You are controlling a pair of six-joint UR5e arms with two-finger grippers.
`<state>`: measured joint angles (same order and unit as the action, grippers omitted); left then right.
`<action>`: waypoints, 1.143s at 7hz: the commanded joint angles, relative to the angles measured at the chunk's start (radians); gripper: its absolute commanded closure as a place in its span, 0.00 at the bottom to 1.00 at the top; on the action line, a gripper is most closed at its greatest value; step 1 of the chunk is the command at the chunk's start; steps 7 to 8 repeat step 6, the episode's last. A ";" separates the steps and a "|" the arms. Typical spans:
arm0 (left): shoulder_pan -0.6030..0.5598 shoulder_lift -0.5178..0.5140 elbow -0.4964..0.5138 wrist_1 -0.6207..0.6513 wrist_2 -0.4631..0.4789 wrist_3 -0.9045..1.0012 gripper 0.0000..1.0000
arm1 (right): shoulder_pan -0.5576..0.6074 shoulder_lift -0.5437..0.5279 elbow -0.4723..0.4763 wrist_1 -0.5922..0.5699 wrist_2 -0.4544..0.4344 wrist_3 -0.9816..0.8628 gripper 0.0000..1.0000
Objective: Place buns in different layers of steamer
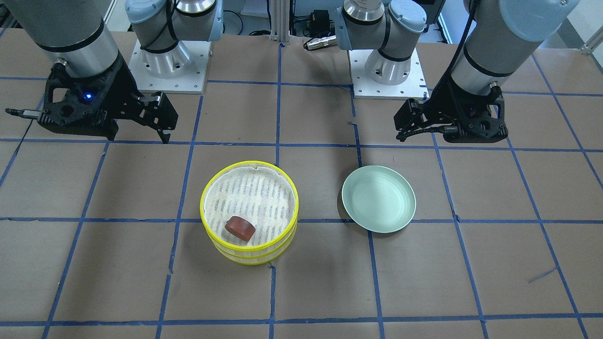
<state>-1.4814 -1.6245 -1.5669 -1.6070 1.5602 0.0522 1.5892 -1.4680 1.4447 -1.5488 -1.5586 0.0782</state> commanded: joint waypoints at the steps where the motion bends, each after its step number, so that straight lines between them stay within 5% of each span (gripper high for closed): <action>1: -0.002 0.000 0.001 -0.001 -0.002 0.000 0.00 | 0.000 0.000 -0.001 -0.001 0.000 0.000 0.01; 8: -0.017 0.000 -0.001 -0.001 -0.003 -0.002 0.00 | 0.000 0.000 -0.001 -0.005 0.000 0.002 0.01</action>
